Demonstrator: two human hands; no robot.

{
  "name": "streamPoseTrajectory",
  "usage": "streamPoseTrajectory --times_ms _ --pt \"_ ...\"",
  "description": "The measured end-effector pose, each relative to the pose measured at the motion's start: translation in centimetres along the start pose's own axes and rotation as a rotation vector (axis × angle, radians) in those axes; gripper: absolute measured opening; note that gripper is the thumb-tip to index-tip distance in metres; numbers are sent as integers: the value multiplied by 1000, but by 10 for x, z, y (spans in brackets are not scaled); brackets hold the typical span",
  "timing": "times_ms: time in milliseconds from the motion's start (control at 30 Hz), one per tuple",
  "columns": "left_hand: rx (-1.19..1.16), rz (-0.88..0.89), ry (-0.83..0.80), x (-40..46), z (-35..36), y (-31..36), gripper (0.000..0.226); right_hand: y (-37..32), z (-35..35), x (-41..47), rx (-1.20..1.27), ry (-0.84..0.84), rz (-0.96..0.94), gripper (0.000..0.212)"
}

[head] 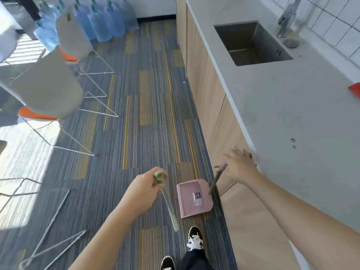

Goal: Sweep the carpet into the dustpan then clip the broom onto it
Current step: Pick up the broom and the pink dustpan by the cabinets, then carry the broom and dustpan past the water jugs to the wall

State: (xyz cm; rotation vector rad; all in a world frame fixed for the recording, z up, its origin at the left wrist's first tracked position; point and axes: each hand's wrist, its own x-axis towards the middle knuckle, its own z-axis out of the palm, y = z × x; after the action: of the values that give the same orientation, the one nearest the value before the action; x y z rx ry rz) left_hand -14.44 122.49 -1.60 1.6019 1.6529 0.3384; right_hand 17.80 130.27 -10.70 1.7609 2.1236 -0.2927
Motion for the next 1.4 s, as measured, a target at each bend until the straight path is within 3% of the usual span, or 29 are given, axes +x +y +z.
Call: streamPoseTrajectory --times_ms 200,300,467,500,567,700,767,967,1100,1400 --pt "57 -18 64 30 -20 23 27 3 -13 51 -57 -462 40 37" --pt "71 -15 106 45 -36 31 24 8 -11 59 -3 -436 -10 11" --pt "50 -9 164 74 -65 30 22 0 -19 77 113 -440 -88 12" --pt "43 -11 181 81 -71 26 22 -6 -27 86 134 -407 -97 32" --pt "20 -21 228 95 -83 20 21 -18 -51 101 165 -317 -25 49" --pt "-25 -58 345 132 -115 2 14 -36 -83 127 393 -209 182 19" --pt "-41 -51 396 155 -135 -8 8 -45 -83 137 495 -138 256 25" --pt "-186 -71 470 228 -205 -40 19 -87 -126 175 916 -372 426 20" --pt "-268 -77 525 282 -251 -52 24 -112 -156 226 1258 -259 556 35" --pt "-256 -41 612 416 -332 -58 20 -138 -211 371 1515 -234 552 36"
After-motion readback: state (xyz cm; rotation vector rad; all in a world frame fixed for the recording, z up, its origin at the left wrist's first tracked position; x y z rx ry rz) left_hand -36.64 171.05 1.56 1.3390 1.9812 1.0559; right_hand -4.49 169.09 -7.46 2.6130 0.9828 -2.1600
